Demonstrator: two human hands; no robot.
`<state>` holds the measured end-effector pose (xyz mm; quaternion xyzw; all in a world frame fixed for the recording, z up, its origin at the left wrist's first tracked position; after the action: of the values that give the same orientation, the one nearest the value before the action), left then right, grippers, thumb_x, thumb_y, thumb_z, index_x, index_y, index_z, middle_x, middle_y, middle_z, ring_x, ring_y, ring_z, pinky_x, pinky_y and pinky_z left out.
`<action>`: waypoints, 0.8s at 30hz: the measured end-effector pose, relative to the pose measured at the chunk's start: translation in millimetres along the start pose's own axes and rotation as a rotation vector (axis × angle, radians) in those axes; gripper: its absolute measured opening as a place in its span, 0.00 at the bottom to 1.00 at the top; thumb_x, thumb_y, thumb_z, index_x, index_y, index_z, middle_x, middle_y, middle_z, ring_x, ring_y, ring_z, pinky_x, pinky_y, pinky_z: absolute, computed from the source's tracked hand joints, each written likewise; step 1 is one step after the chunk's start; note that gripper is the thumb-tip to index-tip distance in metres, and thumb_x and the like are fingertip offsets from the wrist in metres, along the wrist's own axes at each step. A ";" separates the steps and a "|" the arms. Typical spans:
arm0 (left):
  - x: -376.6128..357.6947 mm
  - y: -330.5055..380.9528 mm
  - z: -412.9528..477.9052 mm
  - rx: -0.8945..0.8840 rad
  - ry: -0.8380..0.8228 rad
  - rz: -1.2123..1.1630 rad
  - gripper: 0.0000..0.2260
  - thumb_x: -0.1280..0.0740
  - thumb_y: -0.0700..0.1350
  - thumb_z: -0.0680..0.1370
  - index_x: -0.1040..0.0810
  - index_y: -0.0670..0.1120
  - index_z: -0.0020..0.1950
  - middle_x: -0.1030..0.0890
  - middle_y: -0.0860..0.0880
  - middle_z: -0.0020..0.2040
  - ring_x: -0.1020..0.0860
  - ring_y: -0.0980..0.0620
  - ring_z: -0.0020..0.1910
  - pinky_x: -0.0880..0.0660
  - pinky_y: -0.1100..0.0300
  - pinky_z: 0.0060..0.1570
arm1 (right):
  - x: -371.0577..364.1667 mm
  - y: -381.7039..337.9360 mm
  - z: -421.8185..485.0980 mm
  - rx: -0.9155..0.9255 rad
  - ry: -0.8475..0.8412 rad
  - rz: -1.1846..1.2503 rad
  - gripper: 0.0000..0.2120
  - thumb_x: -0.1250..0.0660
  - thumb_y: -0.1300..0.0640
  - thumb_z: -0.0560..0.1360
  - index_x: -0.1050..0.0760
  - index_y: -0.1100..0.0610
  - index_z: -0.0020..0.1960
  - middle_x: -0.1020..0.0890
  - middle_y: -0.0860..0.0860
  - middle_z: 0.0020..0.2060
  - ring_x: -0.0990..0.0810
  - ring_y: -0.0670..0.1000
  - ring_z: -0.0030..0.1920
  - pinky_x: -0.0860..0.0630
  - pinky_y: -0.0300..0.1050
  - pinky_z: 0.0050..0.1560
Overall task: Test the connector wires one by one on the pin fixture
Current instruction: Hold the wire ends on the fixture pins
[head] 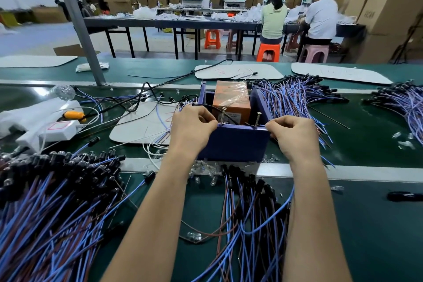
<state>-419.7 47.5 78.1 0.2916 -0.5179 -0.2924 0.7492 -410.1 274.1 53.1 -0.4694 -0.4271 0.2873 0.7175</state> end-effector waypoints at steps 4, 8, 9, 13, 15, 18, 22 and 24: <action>-0.4 -0.8 0.2 -0.004 -0.004 -0.024 0.07 0.27 0.44 0.72 0.20 0.53 0.35 0.24 0.57 0.29 0.26 0.62 0.31 0.34 0.76 0.30 | -0.8 -0.3 -0.4 0.001 -0.010 0.007 0.10 0.29 0.61 0.69 0.21 0.51 0.31 0.20 0.46 0.26 0.22 0.50 0.33 0.21 0.51 0.45; -0.1 -0.8 0.5 -0.015 0.003 -0.012 0.08 0.27 0.44 0.72 0.20 0.53 0.34 0.24 0.58 0.29 0.26 0.62 0.31 0.34 0.78 0.31 | -1.1 0.6 -0.6 -0.010 -0.013 0.012 0.09 0.29 0.61 0.69 0.21 0.52 0.31 0.20 0.48 0.27 0.22 0.51 0.34 0.21 0.54 0.46; -0.1 -0.4 0.6 -0.020 0.006 0.001 0.08 0.27 0.44 0.72 0.20 0.53 0.35 0.24 0.58 0.29 0.26 0.62 0.32 0.33 0.77 0.31 | -1.3 0.7 -0.6 -0.013 -0.014 0.014 0.09 0.29 0.61 0.69 0.21 0.52 0.31 0.20 0.48 0.27 0.21 0.52 0.35 0.21 0.54 0.47; -0.1 1.8 0.0 -0.032 0.029 0.064 0.06 0.27 0.44 0.72 0.20 0.53 0.36 0.24 0.58 0.30 0.24 0.59 0.35 0.34 0.71 0.33 | -1.9 0.7 -1.1 -0.022 -0.022 0.021 0.09 0.29 0.61 0.69 0.21 0.52 0.31 0.20 0.48 0.27 0.22 0.51 0.35 0.21 0.55 0.47; -0.2 2.0 -0.2 -0.031 0.035 0.075 0.06 0.27 0.45 0.73 0.20 0.53 0.36 0.24 0.58 0.31 0.23 0.57 0.36 0.33 0.67 0.36 | -1.9 0.9 -1.8 -0.024 -0.024 0.028 0.09 0.29 0.61 0.69 0.21 0.52 0.31 0.19 0.48 0.28 0.21 0.52 0.36 0.21 0.55 0.48; -0.1 1.4 -0.4 -0.035 0.034 0.072 0.06 0.27 0.45 0.73 0.20 0.53 0.36 0.23 0.58 0.32 0.24 0.58 0.36 0.35 0.70 0.32 | -2.1 1.0 -2.0 -0.025 -0.028 0.027 0.09 0.29 0.61 0.69 0.21 0.52 0.31 0.20 0.47 0.27 0.22 0.52 0.36 0.21 0.55 0.47; 0.0 1.2 -0.2 -0.043 0.032 0.040 0.06 0.27 0.44 0.72 0.19 0.53 0.36 0.23 0.58 0.31 0.24 0.58 0.36 0.33 0.68 0.34 | -3.2 1.6 -1.4 -0.024 -0.029 0.023 0.10 0.29 0.61 0.69 0.21 0.51 0.30 0.21 0.46 0.26 0.23 0.51 0.34 0.21 0.52 0.45; -0.2 0.2 0.2 -0.037 0.028 0.011 0.06 0.27 0.43 0.72 0.19 0.52 0.36 0.23 0.58 0.31 0.24 0.57 0.36 0.32 0.66 0.36 | -3.4 2.2 -1.3 -0.018 -0.024 0.010 0.10 0.29 0.61 0.69 0.22 0.51 0.30 0.21 0.45 0.25 0.23 0.51 0.34 0.23 0.50 0.43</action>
<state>-419.9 47.8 78.2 0.2787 -0.5033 -0.2937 0.7634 -410.6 271.6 49.7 -0.4743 -0.4359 0.2926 0.7067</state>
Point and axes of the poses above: each hand's wrist, its own z-axis towards the middle knuckle, its own x-axis out of the back of the hand, y = z × x, the point moved 7 cm from there along z, towards the middle knuckle
